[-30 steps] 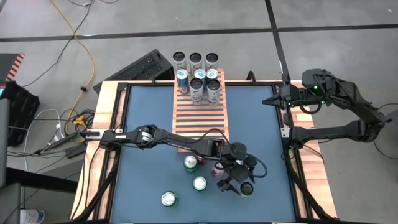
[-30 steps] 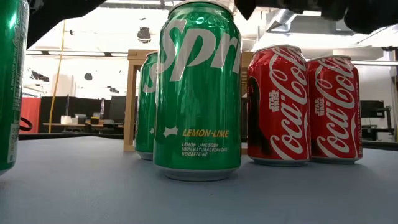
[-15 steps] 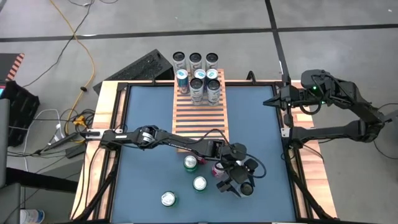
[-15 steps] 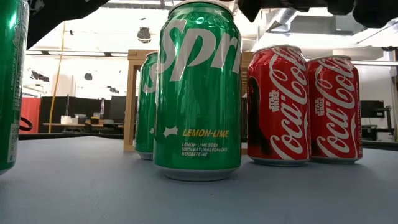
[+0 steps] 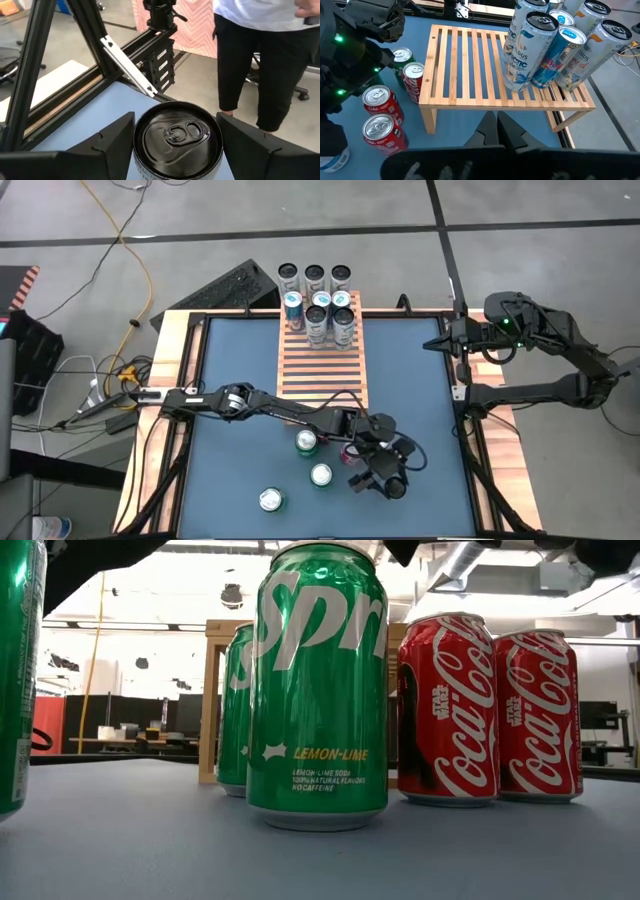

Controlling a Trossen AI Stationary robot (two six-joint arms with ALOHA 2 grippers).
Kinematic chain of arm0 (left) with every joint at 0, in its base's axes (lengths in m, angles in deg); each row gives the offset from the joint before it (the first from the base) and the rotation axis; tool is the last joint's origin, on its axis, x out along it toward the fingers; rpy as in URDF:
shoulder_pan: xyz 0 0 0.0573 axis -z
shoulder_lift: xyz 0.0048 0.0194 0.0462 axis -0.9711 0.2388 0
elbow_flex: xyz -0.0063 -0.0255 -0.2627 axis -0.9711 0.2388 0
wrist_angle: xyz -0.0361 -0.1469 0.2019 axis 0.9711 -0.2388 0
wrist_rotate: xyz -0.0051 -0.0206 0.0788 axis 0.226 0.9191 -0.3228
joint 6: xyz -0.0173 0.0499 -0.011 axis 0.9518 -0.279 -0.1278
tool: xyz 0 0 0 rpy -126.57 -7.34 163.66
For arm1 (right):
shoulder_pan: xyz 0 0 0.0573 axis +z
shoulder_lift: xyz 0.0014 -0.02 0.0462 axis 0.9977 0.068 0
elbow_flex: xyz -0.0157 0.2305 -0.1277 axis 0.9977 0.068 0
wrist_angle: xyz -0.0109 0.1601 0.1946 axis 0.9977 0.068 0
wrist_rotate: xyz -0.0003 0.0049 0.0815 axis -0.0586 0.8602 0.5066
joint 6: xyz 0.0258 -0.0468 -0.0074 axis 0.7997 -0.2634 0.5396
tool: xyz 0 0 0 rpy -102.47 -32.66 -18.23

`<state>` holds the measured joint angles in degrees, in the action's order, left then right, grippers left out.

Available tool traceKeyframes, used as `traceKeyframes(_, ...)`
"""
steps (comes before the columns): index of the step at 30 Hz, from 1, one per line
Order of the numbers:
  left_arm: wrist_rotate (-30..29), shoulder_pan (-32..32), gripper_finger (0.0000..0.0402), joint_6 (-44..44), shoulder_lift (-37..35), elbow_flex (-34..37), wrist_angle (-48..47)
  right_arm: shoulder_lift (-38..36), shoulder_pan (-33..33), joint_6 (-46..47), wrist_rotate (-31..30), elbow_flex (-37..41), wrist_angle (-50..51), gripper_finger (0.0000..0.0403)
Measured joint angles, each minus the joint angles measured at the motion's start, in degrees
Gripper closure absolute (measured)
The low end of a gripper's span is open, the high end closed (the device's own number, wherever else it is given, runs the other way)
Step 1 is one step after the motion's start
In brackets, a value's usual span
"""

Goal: Place canned beverage on shelf
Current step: Put the white blue soda can on the shelf aligned with the other white blue soda cans

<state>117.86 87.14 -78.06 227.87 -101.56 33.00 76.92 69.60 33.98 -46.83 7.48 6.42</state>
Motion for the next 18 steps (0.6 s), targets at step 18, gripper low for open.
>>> traceKeyframes(18,-16.78,2.73,0.0164,13.79,-4.92,-4.27,-11.81,0.0,-0.03,-3.1,0.02,0.0,-0.04,0.0403)
